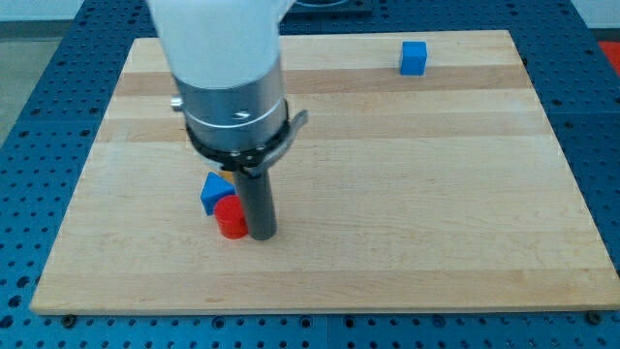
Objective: Move your arm closer to the blue cube
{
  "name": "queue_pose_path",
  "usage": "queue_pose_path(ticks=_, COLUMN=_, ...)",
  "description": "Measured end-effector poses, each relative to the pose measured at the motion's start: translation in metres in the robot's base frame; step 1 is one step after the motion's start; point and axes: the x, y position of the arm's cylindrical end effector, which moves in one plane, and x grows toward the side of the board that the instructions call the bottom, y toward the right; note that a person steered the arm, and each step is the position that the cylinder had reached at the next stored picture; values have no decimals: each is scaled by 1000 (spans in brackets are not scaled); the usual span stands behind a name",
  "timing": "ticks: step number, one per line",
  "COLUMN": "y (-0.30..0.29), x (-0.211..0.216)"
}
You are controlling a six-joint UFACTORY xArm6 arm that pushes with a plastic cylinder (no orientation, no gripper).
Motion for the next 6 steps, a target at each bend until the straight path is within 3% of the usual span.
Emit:
queue_pose_path(ticks=1, y=-28, x=0)
queue_pose_path(ticks=2, y=18, x=16)
queue_pose_path(ticks=3, y=143, x=-14)
queue_pose_path(ticks=5, y=361, x=-197)
queue_pose_path(ticks=6, y=419, x=-281)
